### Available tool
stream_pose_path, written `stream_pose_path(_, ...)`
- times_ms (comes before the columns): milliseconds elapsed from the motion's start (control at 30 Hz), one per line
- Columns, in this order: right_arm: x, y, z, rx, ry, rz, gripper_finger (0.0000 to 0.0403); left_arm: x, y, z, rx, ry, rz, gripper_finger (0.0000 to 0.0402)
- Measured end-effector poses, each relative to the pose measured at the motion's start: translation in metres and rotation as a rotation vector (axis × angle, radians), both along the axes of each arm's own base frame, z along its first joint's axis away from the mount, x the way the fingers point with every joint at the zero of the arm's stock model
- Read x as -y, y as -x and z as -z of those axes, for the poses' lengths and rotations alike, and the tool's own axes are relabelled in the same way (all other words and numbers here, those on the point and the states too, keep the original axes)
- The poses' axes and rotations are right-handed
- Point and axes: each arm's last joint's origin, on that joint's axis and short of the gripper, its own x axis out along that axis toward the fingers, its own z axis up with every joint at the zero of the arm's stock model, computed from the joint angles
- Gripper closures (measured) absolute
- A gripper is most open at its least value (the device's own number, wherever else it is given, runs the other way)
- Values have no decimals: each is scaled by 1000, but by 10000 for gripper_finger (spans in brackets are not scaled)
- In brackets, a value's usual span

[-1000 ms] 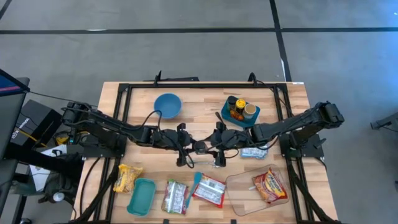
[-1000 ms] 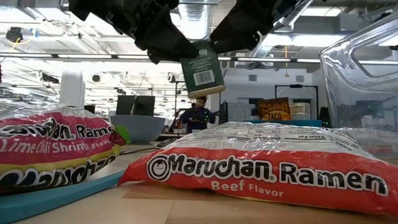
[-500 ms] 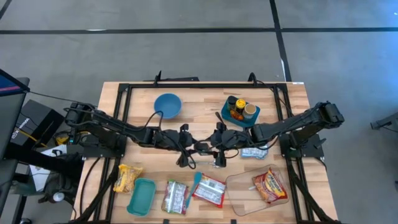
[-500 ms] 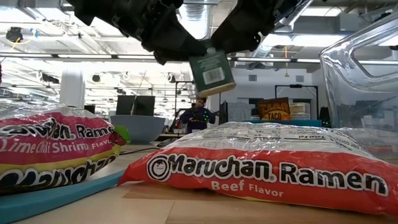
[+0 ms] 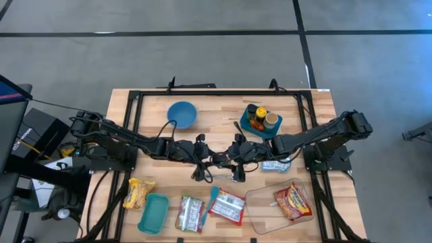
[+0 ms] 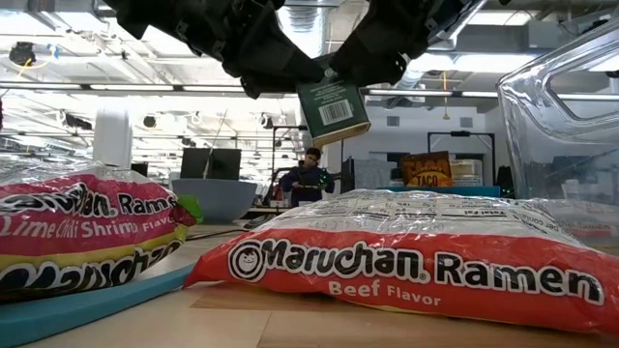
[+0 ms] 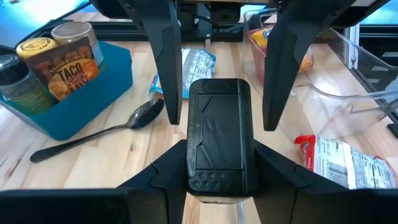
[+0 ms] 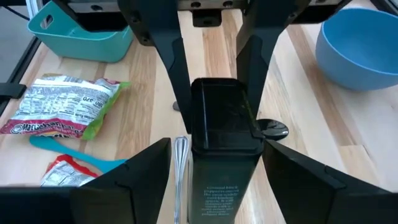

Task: Pick & Place Food Item
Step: Put the black seasoning can into the blue bin

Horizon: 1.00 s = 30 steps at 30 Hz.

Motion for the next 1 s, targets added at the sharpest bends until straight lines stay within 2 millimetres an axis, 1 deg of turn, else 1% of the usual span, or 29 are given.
stream_pose_path(333, -1, 0, 0, 0, -13, 8, 160, 0, 0, 1, -10, -4, -5, 266)
stream_pose_path(433, -1, 0, 0, 0, -14, 8, 179, 0, 1, 1, -13, -7, -12, 266)
stream_pose_path(733, 0, 0, 0, 2, -48, 36, 251, 0, 1, 1, -14, -5, -13, 266)
stream_pose_path(833, 0, 0, 0, 1, -47, 35, 262, 0, 1, 1, -14, -1, -10, 266)
stream_pose_path(1000, 0, 0, 0, 1, -47, 35, 262, 0, 1, 1, -14, -1, -11, 266)
